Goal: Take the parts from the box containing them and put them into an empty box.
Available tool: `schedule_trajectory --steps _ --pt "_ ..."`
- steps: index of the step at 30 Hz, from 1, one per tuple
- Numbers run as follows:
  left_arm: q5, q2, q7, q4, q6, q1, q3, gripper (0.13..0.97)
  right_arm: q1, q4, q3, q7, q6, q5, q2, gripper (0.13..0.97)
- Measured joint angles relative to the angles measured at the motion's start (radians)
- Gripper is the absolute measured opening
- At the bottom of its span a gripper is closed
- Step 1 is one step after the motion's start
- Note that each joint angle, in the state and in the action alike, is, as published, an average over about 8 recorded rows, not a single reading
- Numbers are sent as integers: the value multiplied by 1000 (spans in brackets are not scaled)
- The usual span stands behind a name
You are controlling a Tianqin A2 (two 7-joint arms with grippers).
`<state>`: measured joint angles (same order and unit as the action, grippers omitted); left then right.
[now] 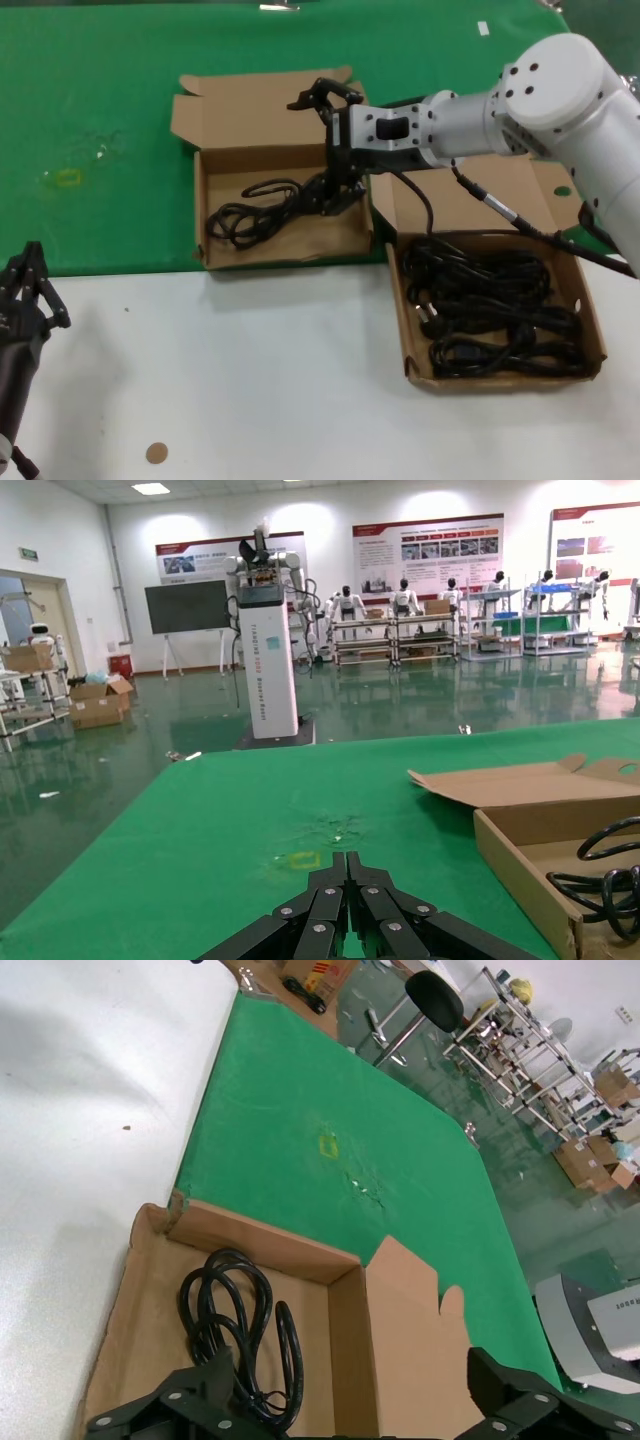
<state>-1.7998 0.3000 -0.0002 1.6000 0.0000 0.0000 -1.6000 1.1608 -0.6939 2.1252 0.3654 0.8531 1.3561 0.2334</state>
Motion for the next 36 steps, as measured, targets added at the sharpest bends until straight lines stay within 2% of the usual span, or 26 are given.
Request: schedule_trajectory --steps 8,12,17,20,24,36 --pt "0 0 0 0 0 0 0 178 -32 -27 -14 -11 -23 12 3 852" --pt "0 0 0 0 0 0 0 193 -78 -63 -35 -25 -57 29 5 886" --pt "0 0 0 0 0 0 0 264 -148 -117 -67 -47 -108 56 9 944" --pt "0 0 0 0 0 0 0 307 -194 -153 -87 -62 -141 74 12 944" --pt "0 0 0 0 0 0 0 307 -256 -201 -115 -81 -187 97 15 952" --pt "0 0 0 0 0 0 0 575 -442 -346 -200 -140 -324 169 26 966"
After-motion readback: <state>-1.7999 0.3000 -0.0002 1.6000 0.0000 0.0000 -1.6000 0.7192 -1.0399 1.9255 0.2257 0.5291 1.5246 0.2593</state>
